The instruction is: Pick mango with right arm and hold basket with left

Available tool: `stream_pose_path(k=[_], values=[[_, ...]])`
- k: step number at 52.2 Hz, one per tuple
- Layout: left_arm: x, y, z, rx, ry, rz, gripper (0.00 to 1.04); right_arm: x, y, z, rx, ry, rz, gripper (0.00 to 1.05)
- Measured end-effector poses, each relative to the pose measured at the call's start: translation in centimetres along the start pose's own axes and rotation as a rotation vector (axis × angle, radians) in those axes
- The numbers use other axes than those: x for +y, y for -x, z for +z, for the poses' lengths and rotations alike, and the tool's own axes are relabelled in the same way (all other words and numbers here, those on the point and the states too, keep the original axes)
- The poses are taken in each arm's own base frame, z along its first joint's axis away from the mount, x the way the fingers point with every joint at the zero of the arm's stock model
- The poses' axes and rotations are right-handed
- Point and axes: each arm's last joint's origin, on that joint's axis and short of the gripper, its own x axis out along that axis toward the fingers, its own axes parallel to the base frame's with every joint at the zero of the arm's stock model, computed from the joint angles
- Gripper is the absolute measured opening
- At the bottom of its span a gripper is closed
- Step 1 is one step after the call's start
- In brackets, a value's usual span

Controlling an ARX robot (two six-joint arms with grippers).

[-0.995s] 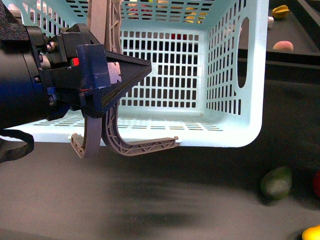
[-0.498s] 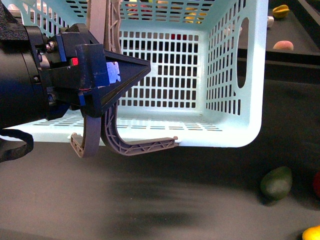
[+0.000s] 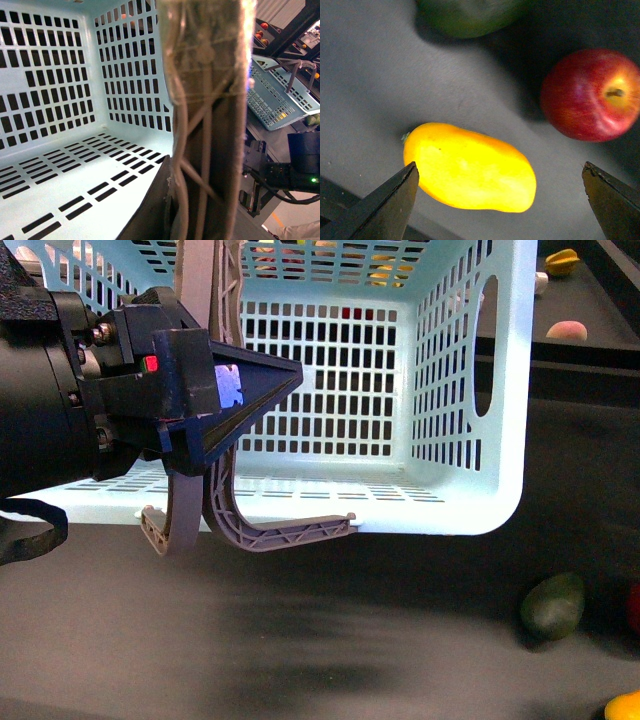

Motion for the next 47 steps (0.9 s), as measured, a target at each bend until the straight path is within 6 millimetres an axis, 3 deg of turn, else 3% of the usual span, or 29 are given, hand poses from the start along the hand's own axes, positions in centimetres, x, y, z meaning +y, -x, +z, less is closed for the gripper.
stream_pose_path(k=[9,24,32,47], values=[[0.0,0.0,0.0,0.0,0.0,0.0,0.09,0.4,-2.2,-0.6,0.039,0.084,0.071,0.97],[0.0,0.0,0.0,0.0,-0.001,0.0,0.09,-0.2,-4.1,-2.2,0.101,0.157,0.108,0.97],[0.0,0.0,0.0,0.0,0.0,0.0,0.09,-0.5,-5.6,-3.0,0.099,0.128,0.088,0.97],[0.0,0.0,0.0,0.0,0.0,0.0,0.09,-0.4,-6.2,-3.0,0.084,0.054,0.093,0.97]])
